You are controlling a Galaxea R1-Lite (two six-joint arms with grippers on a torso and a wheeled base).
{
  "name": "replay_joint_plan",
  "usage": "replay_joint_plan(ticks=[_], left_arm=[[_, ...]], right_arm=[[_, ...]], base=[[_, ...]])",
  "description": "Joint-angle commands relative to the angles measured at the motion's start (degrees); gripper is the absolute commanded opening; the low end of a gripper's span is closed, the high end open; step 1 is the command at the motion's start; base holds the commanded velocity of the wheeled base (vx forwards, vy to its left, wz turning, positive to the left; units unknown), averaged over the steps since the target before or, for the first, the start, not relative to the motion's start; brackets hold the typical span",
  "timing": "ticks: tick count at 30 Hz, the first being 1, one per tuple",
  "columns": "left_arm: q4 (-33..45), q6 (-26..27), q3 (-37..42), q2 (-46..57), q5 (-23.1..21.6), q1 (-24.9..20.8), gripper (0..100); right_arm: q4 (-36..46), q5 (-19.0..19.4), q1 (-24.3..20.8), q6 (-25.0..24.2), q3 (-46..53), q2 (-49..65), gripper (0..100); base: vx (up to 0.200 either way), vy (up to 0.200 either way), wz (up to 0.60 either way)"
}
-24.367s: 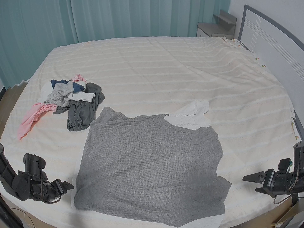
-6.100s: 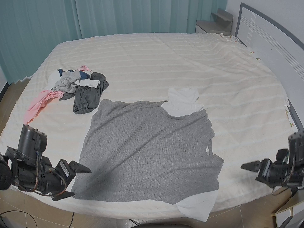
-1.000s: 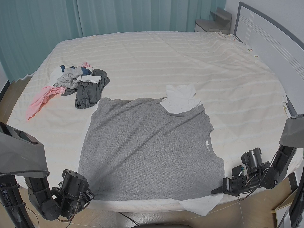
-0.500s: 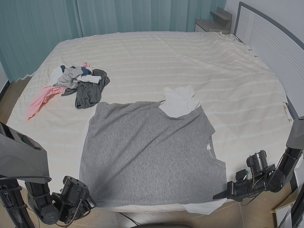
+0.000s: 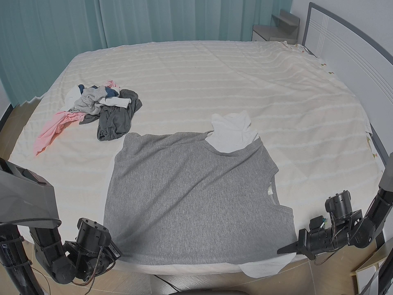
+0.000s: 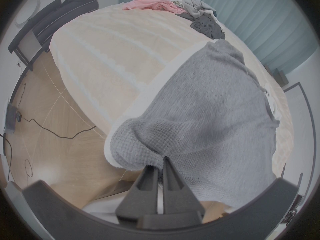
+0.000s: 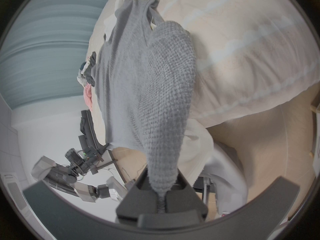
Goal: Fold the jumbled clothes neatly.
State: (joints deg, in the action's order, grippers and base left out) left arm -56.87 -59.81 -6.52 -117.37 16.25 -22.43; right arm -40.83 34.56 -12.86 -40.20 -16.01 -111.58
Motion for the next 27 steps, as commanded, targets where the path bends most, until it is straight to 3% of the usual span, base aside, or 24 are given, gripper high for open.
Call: replay_joint_plan(ticks=[1,15,27], left_arm=[[0.00,0.57,-3.50,3.29,1.24,1.42,0],[3.96,6.28,-14.40,4.26,1.42,4.50,0],[23.65,7.07,-38.39,-1.28,1.06,7.67,0]], right_arm=[[0.66,0.33,1.61,-3.13,-4.12,4.71,0],[8.22,0.24,2.49,-5.23,-14.84,4.53,0],[17.10,-0.20,3.63,-5.32,-32.25,-4.17,0]], base=[[0.000,0.000,0.00],[0.000,0.000,0.00],[0.000,0.000,0.00]])
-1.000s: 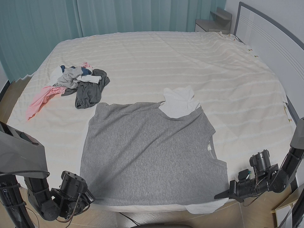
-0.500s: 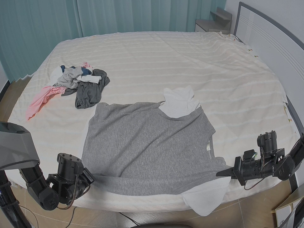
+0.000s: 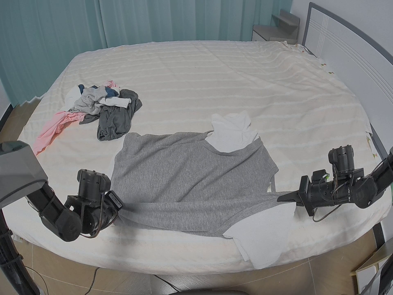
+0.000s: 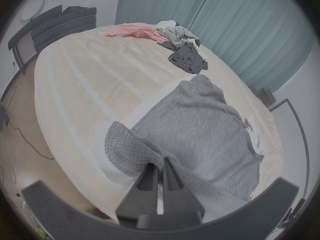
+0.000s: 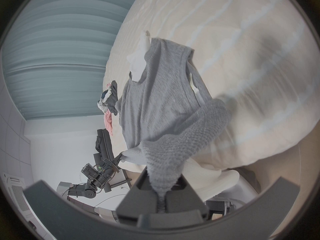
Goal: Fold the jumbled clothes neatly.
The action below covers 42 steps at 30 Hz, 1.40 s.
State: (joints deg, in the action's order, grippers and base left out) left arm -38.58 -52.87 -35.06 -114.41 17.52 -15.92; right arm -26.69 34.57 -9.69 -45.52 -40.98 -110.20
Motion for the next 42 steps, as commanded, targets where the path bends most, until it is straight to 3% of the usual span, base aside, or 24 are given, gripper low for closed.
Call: replay_joint_plan(ticks=[1,8,15,16,19,20,29,36,42], left_arm=[[6.15,0.14,-11.17,-4.86,-0.20,1.16,0],[15.56,-0.04,-22.16,-9.96,-1.08,0.89,0],[16.87,-0.04,-24.27,-11.45,-1.61,0.98,0],[16.87,-0.04,-24.53,-11.45,-1.79,0.98,100],[16.87,-0.04,-24.88,-11.19,-1.96,0.98,100],[16.87,-0.04,-24.88,-11.19,-1.87,0.98,100],[16.87,0.31,-25.50,-5.65,-1.35,2.91,100],[16.26,7.34,-25.85,-3.10,-1.26,8.01,100],[17.14,8.40,-26.90,-1.87,-1.26,9.59,100]], right_arm=[[3.39,-0.30,0.64,-0.01,-8.23,-6.16,0],[7.79,-1.88,1.34,-0.01,-15.53,-9.94,0],[7.96,-1.97,1.52,-0.01,-17.55,-12.14,0],[7.96,-1.97,1.61,-0.01,-17.64,-12.32,0],[7.96,-1.97,1.87,-0.01,-17.81,-12.76,0],[7.96,-2.05,2.05,-0.01,-18.17,-13.28,100],[7.26,-3.46,2.31,-0.01,-18.69,-13.02,100],[7.35,-4.78,4.24,0.08,-17.20,-12.05,100],[7.26,-4.69,4.77,0.08,-14.21,-10.21,100]], base=[[0.000,0.000,0.00],[0.000,0.000,0.00],[0.000,0.000,0.00],[0.000,0.000,0.00],[0.000,0.000,0.00],[0.000,0.000,0.00],[0.000,0.000,0.00],[0.000,0.000,0.00],[0.000,0.000,0.00]])
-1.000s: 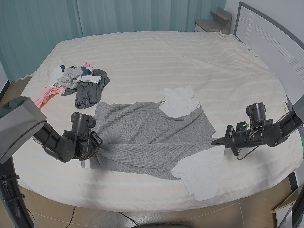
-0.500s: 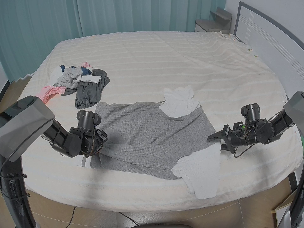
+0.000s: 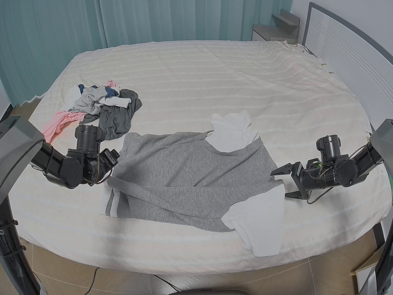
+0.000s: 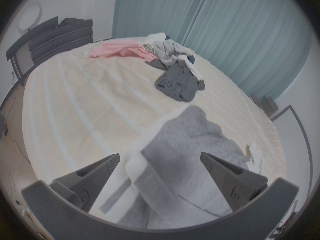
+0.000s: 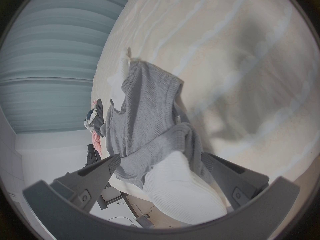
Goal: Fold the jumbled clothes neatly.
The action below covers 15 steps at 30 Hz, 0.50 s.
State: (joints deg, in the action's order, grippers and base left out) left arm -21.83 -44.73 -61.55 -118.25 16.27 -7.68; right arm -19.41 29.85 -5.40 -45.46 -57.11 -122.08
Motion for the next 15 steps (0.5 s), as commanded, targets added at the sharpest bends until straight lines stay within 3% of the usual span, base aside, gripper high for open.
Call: replay_joint_plan(ticks=[1,5,10,15], left_arm=[[0.83,0.52,-0.24,2.15,-0.01,1.53,100],[5.31,1.40,0.64,4.17,-0.63,2.58,100],[12.87,1.05,6.35,12.16,-12.32,3.55,100],[12.96,0.34,14.27,17.97,-19.26,3.29,100]], right_arm=[[-0.02,0.03,0.48,0.11,2.27,1.93,100],[-0.02,0.03,1.71,0.20,4.38,3.86,100],[-0.10,0.29,3.38,0.99,11.06,8.70,100],[-6.87,1.17,4.70,13.20,25.65,11.25,100]], base=[[0.000,0.000,0.00],[0.000,0.000,0.00],[0.000,0.000,0.00],[0.000,0.000,0.00]])
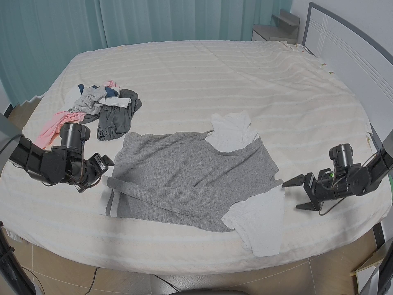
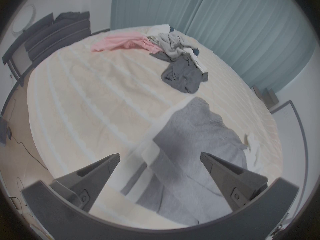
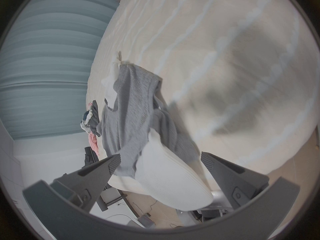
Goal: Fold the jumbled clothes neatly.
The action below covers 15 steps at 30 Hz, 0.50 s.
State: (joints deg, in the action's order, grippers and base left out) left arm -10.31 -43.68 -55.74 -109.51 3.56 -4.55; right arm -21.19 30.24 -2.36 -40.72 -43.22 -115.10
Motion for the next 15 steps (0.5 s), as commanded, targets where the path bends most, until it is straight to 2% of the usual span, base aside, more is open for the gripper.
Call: replay_joint_plan(ticks=[1,2,3,5,9,15], left_arm=[[1.44,-1.32,9.77,10.10,-7.69,0.15,100],[1.44,-1.67,10.12,10.37,-8.13,0.15,100],[1.35,-2.90,11.97,11.51,-8.75,0.06,100],[1.35,-4.05,13.46,12.74,-8.75,0.06,100],[1.08,-4.92,16.71,15.38,-8.83,-0.02,100],[1.08,-5.01,20.93,19.68,-9.01,-0.02,100]], right_arm=[[-7.73,1.66,2.01,11.27,14.21,3.75,100],[-8.87,2.10,2.19,12.24,15.18,3.48,100],[-13.18,4.38,2.72,15.76,18.43,1.81,100],[-16.96,5.61,2.89,17.87,20.45,0.05,100],[-21.88,5.53,1.57,19.71,22.30,-4.60,100],[-27.42,5.35,-2.56,19.62,21.42,-10.40,100]], base=[[0.000,0.000,0.00],[0.000,0.000,0.00],[0.000,0.000,0.00],[0.000,0.000,0.00],[0.000,0.000,0.00],[0.000,0.000,0.00]])
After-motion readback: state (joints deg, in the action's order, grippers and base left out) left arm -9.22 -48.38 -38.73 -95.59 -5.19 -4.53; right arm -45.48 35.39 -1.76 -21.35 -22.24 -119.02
